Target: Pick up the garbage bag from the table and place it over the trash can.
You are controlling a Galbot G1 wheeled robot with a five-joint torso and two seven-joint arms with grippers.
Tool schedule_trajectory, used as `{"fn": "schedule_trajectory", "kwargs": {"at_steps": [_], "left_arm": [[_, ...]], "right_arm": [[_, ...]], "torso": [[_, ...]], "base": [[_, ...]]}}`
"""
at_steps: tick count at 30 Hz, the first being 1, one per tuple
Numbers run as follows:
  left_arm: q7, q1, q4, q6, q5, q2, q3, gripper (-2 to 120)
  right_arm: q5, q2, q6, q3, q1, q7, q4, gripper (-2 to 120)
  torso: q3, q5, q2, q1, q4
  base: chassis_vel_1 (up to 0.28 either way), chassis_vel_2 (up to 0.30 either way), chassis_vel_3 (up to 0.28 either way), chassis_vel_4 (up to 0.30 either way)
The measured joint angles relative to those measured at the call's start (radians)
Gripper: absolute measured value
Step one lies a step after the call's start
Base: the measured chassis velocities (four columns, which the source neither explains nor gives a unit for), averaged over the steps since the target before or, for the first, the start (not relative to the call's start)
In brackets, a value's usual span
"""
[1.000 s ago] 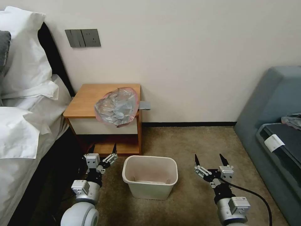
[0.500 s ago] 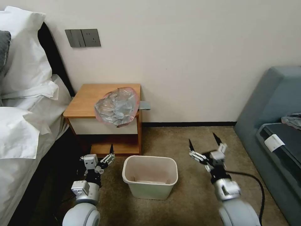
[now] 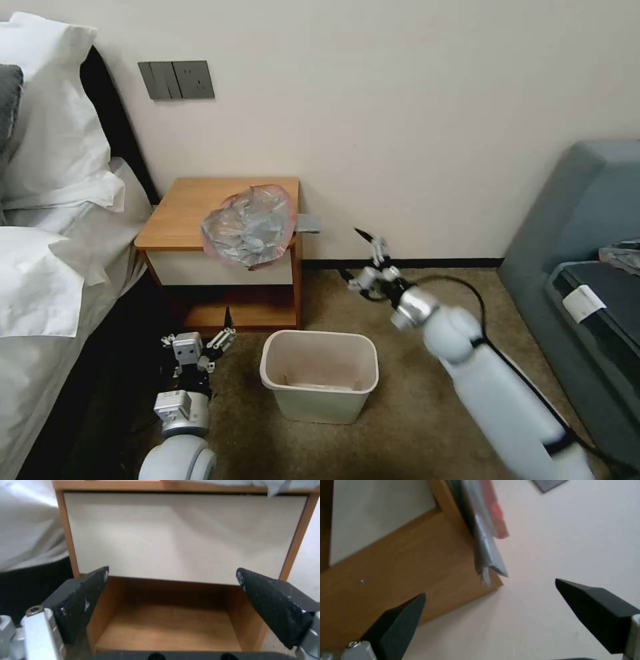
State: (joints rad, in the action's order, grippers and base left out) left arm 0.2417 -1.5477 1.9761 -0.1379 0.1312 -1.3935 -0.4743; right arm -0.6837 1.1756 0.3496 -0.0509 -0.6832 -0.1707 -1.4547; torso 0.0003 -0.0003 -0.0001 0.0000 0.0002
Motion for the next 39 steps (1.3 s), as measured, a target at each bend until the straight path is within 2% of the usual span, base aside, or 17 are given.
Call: {"fn": "schedule_trajectory", "kwargs": {"at_steps": [5,9,17,20,24,25,27,30,31,32,33,36,39], "left_arm": [[0.009,0.015,-0.041,-0.017,-0.005,-0.013,-0.004,99],[0.019,0.02,-0.061,-0.025,-0.006,-0.026,-0.006,99],[0.038,0.034,-0.099,-0.035,-0.008,-0.044,0.001,99],[0.042,0.038,-0.104,-0.035,-0.007,-0.045,0.004,99],[0.043,0.041,-0.105,-0.035,-0.007,-0.045,0.004,99],[0.046,0.044,-0.105,-0.035,-0.004,-0.045,0.004,99],[0.048,0.044,-0.105,-0.035,-0.003,-0.046,0.004,99],[0.05,0.044,-0.106,-0.034,-0.002,-0.045,0.006,99],[0.05,0.044,-0.106,-0.034,-0.002,-0.045,0.006,99],[0.05,0.044,-0.106,-0.034,-0.002,-0.043,0.006,99],[0.05,0.044,-0.106,-0.034,-0.002,-0.043,0.006,99],[0.051,0.044,-0.109,-0.034,-0.002,-0.039,0.004,99],[0.052,0.045,-0.112,-0.034,-0.001,-0.038,0.004,99]], "right_arm": [[-0.097,0.074,0.065,0.051,0.12,0.017,0.17,100],[-0.148,0.113,0.082,0.071,0.186,0.034,0.246,100],[-0.152,0.127,0.066,0.117,0.232,0.046,0.268,99],[-0.144,0.115,0.059,0.129,0.231,0.037,0.25,86],[-0.141,0.111,0.055,0.132,0.228,0.035,0.24,77],[-0.142,0.109,0.046,0.136,0.223,0.035,0.225,68],[-0.142,0.11,0.041,0.137,0.22,0.035,0.221,65],[-0.141,0.114,0.034,0.134,0.211,0.035,0.212,48],[-0.141,0.114,0.034,0.134,0.211,0.035,0.212,48],[-0.136,0.111,0.03,0.132,0.207,0.035,0.207,41],[-0.136,0.111,0.03,0.132,0.207,0.035,0.207,41],[-0.126,0.104,0.025,0.128,0.2,0.03,0.197,28],[-0.122,0.101,0.023,0.129,0.197,0.027,0.193,19]], "torso": [[0.0,0.0003,0.0,0.0,-0.0003],[0.0,0.0,0.0,0.0,0.0],[0.0,0.0001,0.0,0.0,-0.0001],[0.0,0.0002,0.0,0.0,-0.0004],[0.0,0.0002,0.0,0.0,-0.0004],[0.0,0.0002,0.0,0.0,-0.0004],[0.0,0.0002,0.0,0.0,-0.0004],[0.0,0.0002,0.0,0.0,-0.0002],[0.0,0.0002,0.0,0.0,-0.0002],[0.0,0.0003,0.0,0.0,-0.0002],[0.0,0.0003,0.0,0.0,-0.0002],[0.0,0.0003,0.0,0.0,-0.0003],[0.0,0.0002,0.0,0.0,-0.0002]], "base": [[0.0,0.0,0.0,0.0],[0.0,0.0,0.0,0.0],[0.0,0.0,0.0,0.0],[0.0,0.0,0.0,0.0],[0.0,0.0,0.0,0.0],[0.0,0.0,0.0,0.0],[0.0,0.0,0.0,0.0],[0.0,0.0,0.0,0.0],[0.0,0.0,0.0,0.0],[0.0,0.0,0.0,0.0],[0.0,0.0,0.0,0.0],[0.0,0.0,0.0,0.0],[0.0,0.0,0.0,0.0]]}}
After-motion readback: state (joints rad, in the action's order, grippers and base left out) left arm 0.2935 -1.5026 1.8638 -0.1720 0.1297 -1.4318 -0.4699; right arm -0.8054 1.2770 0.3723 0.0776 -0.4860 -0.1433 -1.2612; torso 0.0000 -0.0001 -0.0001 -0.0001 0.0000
